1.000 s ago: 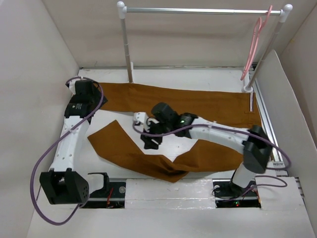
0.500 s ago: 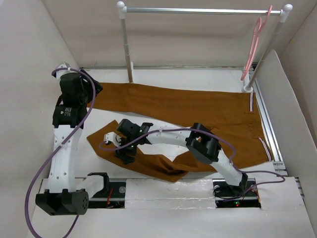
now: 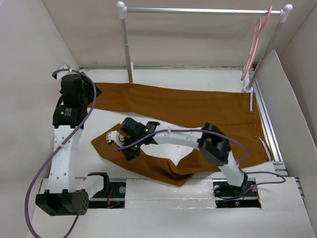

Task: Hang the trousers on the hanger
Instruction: Flatten out the trousers at the center of the board.

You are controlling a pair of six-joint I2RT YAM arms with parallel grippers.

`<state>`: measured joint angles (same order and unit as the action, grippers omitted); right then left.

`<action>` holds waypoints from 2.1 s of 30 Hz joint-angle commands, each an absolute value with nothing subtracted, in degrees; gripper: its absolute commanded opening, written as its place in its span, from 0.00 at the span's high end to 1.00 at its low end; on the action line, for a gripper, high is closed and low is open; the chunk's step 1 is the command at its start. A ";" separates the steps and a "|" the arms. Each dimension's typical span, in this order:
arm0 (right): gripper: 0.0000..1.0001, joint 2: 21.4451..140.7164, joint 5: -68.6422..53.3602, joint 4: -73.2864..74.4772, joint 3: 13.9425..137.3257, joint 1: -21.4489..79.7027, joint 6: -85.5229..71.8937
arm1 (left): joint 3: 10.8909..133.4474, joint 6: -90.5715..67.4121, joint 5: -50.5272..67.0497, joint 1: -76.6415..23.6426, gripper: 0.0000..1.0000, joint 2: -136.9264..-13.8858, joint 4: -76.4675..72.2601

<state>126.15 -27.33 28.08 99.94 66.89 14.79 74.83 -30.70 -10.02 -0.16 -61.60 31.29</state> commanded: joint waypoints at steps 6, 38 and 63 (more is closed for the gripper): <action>1.00 100.65 -36.13 36.02 100.19 68.47 16.61 | 81.74 -25.84 -18.19 -0.18 0.43 -61.44 34.54; 0.35 110.43 -18.55 37.81 98.76 70.58 18.21 | 66.19 -25.40 -11.62 -0.18 0.45 -61.00 31.56; 0.53 67.42 -24.35 26.89 64.07 49.04 7.74 | 79.01 -4.22 -6.68 -25.66 0.28 -102.72 32.61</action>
<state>70.78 -23.99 31.94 63.55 49.54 8.88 75.72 -7.75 -5.61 -25.36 -100.53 32.71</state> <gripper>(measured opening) 0.457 0.716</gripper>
